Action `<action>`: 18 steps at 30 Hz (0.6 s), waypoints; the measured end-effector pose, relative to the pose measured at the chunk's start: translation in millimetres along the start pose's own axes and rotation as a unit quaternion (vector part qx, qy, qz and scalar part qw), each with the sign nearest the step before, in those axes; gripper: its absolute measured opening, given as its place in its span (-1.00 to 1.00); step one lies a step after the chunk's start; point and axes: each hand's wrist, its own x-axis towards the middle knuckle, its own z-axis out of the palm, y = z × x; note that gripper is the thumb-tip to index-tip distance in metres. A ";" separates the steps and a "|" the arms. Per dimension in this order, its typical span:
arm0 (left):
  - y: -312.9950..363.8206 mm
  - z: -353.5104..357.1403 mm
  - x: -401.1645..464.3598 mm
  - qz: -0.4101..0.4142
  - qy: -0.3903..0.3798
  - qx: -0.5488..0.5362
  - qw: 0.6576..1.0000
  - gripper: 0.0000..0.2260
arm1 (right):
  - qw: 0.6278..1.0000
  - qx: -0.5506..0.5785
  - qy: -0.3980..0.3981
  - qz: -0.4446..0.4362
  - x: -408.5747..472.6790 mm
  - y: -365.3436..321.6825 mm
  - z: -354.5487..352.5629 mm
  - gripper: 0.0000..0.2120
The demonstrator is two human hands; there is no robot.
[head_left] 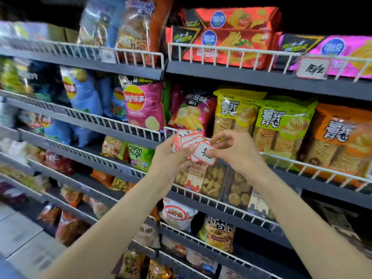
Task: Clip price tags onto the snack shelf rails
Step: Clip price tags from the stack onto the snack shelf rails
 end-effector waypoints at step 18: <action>138.5 -328.9 5.0 0.035 0.079 0.083 0.993 -0.82 | 0.993 0.103 0.038 -0.054 67.2 -180.8 323.8 -0.87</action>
